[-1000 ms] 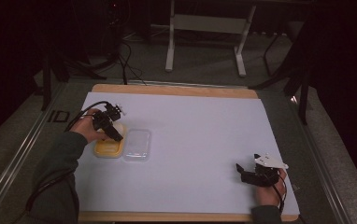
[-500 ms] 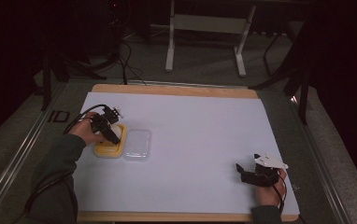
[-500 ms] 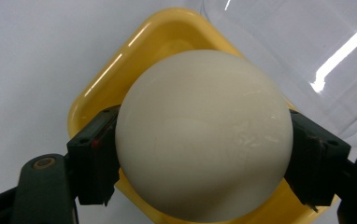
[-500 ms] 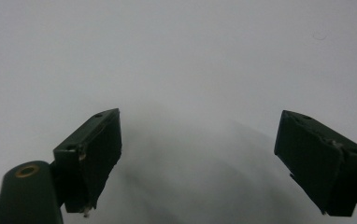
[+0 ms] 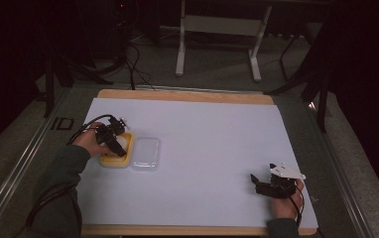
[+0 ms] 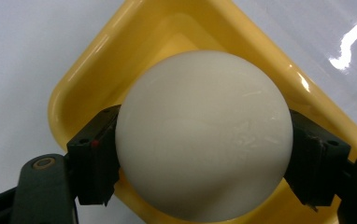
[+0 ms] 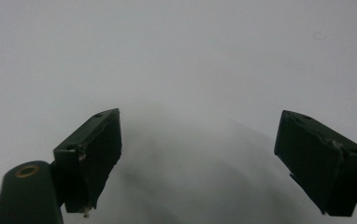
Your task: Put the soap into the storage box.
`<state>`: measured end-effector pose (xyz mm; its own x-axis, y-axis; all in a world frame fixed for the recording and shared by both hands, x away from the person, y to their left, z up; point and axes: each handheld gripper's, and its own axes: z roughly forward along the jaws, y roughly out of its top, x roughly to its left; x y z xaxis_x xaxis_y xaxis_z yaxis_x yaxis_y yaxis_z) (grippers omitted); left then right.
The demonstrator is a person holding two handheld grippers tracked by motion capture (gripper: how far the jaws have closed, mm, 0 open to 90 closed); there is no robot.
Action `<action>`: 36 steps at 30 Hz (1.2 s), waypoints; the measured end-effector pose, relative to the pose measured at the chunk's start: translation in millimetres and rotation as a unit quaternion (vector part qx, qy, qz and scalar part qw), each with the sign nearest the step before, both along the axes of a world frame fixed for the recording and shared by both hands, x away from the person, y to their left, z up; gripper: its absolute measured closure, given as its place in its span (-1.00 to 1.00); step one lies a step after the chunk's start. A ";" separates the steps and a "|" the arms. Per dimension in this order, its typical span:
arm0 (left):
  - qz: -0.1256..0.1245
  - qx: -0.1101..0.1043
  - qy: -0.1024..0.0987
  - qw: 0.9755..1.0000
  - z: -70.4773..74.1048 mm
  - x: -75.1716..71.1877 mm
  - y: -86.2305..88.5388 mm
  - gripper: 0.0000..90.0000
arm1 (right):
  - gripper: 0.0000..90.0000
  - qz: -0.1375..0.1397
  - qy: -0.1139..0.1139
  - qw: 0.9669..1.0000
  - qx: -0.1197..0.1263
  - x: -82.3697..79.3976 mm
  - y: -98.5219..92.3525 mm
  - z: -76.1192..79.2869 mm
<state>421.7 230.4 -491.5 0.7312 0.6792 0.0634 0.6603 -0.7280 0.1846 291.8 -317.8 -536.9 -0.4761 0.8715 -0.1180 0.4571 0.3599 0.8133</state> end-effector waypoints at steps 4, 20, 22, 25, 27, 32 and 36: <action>-0.007 -0.002 0.010 1.000 -2.1 0.5 -1.0 -0.49 | -0.67 0.001 0.000 1.000 -0.001 0.0 0.2 0.0; -0.025 -0.005 0.011 1.000 -2.6 1.9 1.1 -0.64 | -0.67 0.006 0.001 1.000 -0.005 -0.3 1.3 -0.2; -0.027 -0.005 0.013 1.000 -0.9 1.9 1.3 -0.67 | -0.67 0.006 0.001 1.000 -0.005 -0.4 1.4 -0.2; -0.026 -0.010 0.017 0.999 1.5 2.5 2.5 -0.71 | -0.67 0.007 0.001 1.000 -0.007 -0.4 1.6 -0.2; -0.024 -0.015 0.014 0.999 2.7 2.5 3.6 -0.72 | -0.66 0.008 0.001 1.000 -0.008 -0.3 1.8 -0.3; -0.026 -0.013 0.010 1.000 4.4 2.1 3.2 -0.76 | -0.60 0.007 0.000 1.000 -0.010 -0.4 2.2 -0.3; -0.023 -0.013 -0.001 1.000 7.8 1.6 4.3 -0.83 | -0.60 0.007 0.000 1.000 -0.009 -0.5 2.1 -0.3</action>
<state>423.4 234.7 -483.7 0.7611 0.6468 0.0478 0.6262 -0.7521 0.2053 291.3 -315.7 -537.2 -0.4875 0.8627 -0.1345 0.4519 0.3811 0.8066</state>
